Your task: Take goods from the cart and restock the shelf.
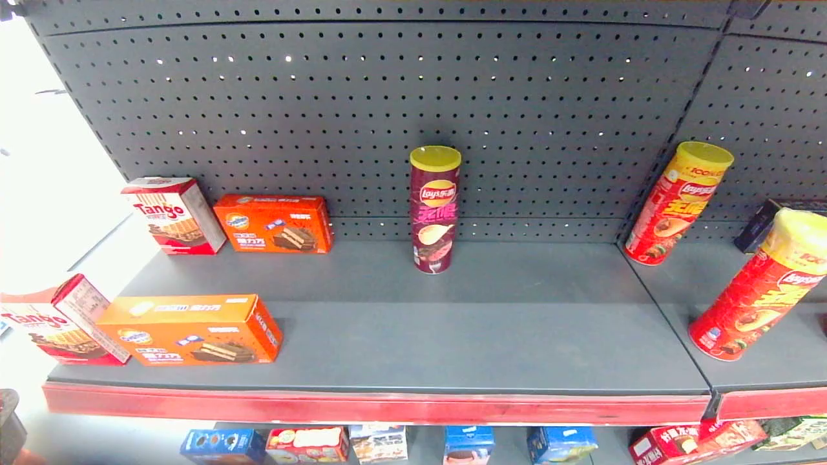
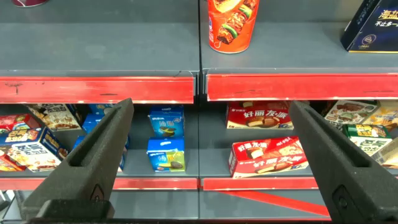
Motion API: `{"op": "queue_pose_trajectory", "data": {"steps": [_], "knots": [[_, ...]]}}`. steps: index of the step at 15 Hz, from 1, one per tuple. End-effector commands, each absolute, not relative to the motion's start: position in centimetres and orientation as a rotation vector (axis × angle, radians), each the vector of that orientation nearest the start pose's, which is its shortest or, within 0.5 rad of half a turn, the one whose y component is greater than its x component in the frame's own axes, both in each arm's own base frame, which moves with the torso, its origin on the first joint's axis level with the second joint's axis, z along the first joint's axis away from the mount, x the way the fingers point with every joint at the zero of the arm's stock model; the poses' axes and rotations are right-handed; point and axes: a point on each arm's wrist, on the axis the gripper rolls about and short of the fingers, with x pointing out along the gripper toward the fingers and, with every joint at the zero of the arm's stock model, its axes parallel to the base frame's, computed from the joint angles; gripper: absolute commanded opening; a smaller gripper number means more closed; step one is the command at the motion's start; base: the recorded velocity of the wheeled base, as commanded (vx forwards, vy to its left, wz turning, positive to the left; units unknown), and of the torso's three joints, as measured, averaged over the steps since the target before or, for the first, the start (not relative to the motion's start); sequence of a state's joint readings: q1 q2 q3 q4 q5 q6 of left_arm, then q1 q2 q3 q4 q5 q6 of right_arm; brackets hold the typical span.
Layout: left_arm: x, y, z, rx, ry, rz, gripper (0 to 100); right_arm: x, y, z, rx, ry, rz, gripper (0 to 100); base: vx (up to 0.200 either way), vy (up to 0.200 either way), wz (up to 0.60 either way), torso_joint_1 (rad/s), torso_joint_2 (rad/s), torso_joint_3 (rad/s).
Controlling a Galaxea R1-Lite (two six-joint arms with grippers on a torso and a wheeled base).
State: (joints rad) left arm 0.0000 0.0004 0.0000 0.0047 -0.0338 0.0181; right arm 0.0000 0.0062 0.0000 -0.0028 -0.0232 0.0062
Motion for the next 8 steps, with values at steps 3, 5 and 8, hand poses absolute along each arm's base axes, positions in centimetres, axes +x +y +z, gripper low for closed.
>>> {"op": "queue_pose_trajectory", "data": {"steps": [3,5,8], "knots": [[-2.28,-0.08,7.50,0.018,0.004,-0.034,100,-2.22,-0.05,7.60,0.006,0.005,-0.023,100,0.000,0.000,0.00,0.000,0.00,0.000],[-2.28,-0.08,7.50,0.018,0.004,-0.034,100,-2.22,-0.05,7.60,0.005,0.005,-0.023,100,0.000,0.000,0.00,0.000,0.00,0.000],[-2.28,-0.08,7.50,0.018,0.004,-0.034,100,-2.22,-0.05,7.60,0.003,0.005,-0.023,100,0.000,0.000,0.00,0.000,0.00,0.000]]}}
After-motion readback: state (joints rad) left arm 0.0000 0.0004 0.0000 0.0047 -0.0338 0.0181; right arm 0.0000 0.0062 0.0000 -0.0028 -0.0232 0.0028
